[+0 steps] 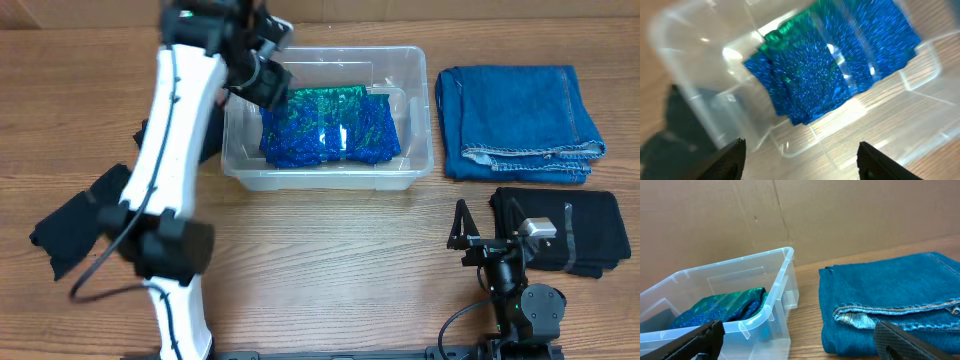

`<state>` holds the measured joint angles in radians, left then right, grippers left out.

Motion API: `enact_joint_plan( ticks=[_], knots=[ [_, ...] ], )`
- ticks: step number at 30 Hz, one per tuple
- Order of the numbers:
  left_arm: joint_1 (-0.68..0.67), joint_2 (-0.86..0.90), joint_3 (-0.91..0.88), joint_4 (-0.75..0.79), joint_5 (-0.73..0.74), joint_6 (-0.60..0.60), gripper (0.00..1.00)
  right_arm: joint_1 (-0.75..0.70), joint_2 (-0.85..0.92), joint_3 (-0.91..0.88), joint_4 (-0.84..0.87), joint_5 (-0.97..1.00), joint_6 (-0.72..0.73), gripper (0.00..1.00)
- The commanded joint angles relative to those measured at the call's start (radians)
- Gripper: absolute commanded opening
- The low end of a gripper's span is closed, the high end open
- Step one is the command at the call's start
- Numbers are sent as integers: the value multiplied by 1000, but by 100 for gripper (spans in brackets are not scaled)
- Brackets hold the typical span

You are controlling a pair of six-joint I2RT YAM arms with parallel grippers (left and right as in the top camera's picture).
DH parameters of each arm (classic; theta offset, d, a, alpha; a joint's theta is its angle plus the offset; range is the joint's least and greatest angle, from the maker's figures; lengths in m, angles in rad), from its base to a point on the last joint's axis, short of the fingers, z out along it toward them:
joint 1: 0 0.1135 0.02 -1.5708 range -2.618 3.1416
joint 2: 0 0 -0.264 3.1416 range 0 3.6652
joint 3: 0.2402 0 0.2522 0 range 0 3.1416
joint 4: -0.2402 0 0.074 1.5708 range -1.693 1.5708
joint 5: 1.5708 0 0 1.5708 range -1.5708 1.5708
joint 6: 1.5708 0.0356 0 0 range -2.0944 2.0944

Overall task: Pack container
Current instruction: 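Move the left gripper to the black cloth and grasp it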

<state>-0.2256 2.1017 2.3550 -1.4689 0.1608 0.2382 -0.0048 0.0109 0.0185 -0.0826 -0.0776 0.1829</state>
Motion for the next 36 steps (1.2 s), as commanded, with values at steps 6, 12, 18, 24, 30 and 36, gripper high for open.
enact_joint_plan(
  ticks=[6,12,18,24,30,36],
  knots=[
    [134,-145,10,-219,-178,31,81,5,-8,-11,5,6,3,100],
    [296,-143,-95,-171,-158,31,83,5,-8,-11,5,6,3,100],
    [372,-143,-365,-49,-156,39,87,5,-8,-11,5,6,3,100],
    [373,-143,-705,263,-145,240,91,5,-8,-11,5,6,3,100],
    [367,-143,-850,586,-145,381,95,5,-8,-11,5,6,3,100],
    [351,-113,-850,723,-127,414,97,5,-8,-11,5,6,3,100]
  ],
)
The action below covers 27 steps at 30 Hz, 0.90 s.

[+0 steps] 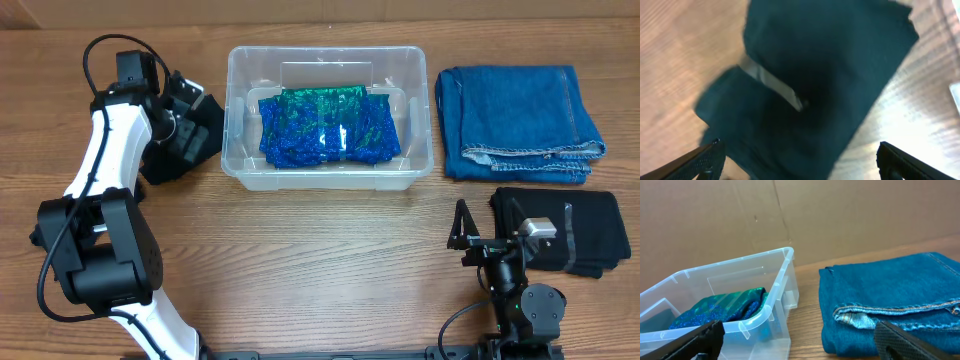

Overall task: Pack container
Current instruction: 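Move the left gripper to the black cloth and grasp it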

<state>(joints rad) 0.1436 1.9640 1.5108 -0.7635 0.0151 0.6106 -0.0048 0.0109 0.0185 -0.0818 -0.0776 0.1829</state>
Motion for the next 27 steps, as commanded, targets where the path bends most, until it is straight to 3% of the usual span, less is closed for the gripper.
enact_joint_plan(
  ticks=[1,6,10,19,21,24,27],
  knots=[
    [-24,39,-6,17,15,41,97,5,-8,-11,4,6,3,100],
    [-55,90,-6,9,-2,41,95,5,-8,-11,4,6,3,100],
    [-67,106,-6,30,-94,40,80,5,-8,-11,4,6,3,100],
    [-66,208,-6,89,-180,-4,63,5,-8,-11,4,6,3,100],
    [-66,207,-6,117,-233,-60,50,5,-8,-11,4,6,3,100],
    [-66,207,-3,140,-332,-145,20,5,-8,-11,4,6,3,100],
    [-66,200,28,125,-370,-221,6,5,-8,-11,4,6,3,100]
  ],
)
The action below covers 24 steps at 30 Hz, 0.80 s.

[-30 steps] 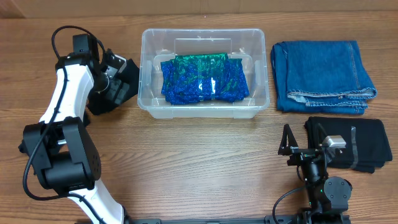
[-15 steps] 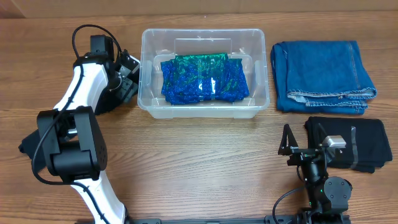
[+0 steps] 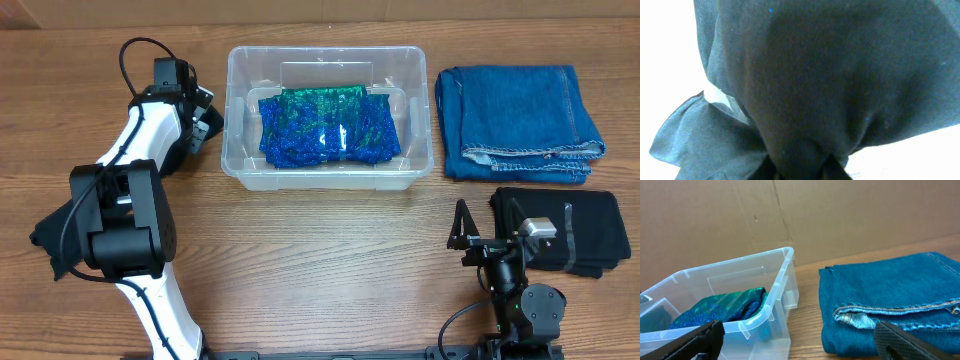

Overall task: Pack container
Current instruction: 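Move the left gripper to the black cloth and grasp it, then place the black cloth into the bin's left side, release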

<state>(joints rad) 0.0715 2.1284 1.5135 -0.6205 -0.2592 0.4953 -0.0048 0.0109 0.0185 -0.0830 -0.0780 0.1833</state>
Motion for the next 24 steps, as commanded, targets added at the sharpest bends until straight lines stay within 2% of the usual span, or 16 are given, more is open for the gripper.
enact_joint_plan(
  ticks=[1,5,8,11,15,19,24],
  knots=[
    [6,27,55,-40,-95,-138,4,5,-8,-11,5,6,3,100],
    [6,-10,224,-190,-91,-236,4,5,-8,-11,5,6,3,100],
    [6,-32,452,-391,-78,-377,4,5,-8,-11,5,6,3,100],
    [6,-44,698,-610,42,-431,4,5,-8,-11,5,6,3,100],
    [5,-44,1035,-887,320,-477,4,5,-8,-11,5,6,3,100],
    [-39,-44,1183,-1007,438,-541,4,5,-8,-11,5,6,3,100],
    [-176,-34,1156,-1013,426,-635,4,5,-8,-11,5,6,3,100]
  ],
)
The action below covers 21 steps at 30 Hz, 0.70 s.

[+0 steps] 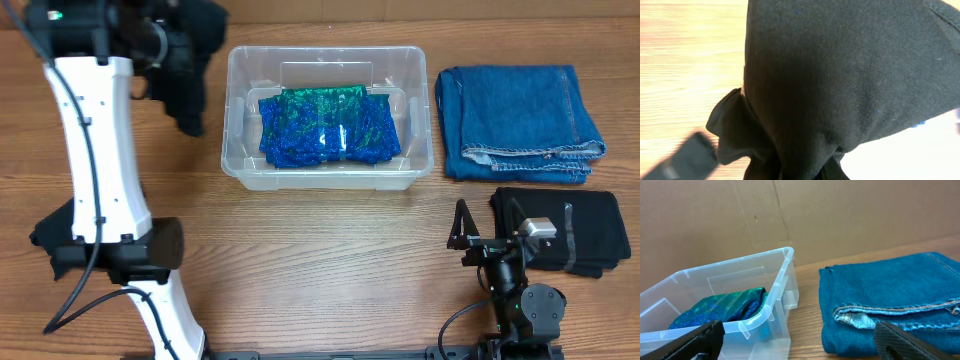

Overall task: Pack container
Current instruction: 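Place the black cloth into the bin's left side, release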

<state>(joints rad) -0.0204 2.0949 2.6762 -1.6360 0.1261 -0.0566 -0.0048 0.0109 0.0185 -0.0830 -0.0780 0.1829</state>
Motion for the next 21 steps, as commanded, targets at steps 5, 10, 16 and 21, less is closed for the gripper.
enact_joint_plan(
  ticks=[5,10,16,21],
  knots=[
    [-171,11,-92,55,-4,-237,4,5,-8,-11,5,6,3,100],
    [-229,11,-283,176,-15,-438,4,5,-8,-11,5,6,3,100],
    [-256,11,-504,325,-21,-521,4,5,-8,-11,5,6,3,100],
    [-251,11,-621,360,-29,-527,5,5,-8,-11,5,6,3,100]
  ],
)
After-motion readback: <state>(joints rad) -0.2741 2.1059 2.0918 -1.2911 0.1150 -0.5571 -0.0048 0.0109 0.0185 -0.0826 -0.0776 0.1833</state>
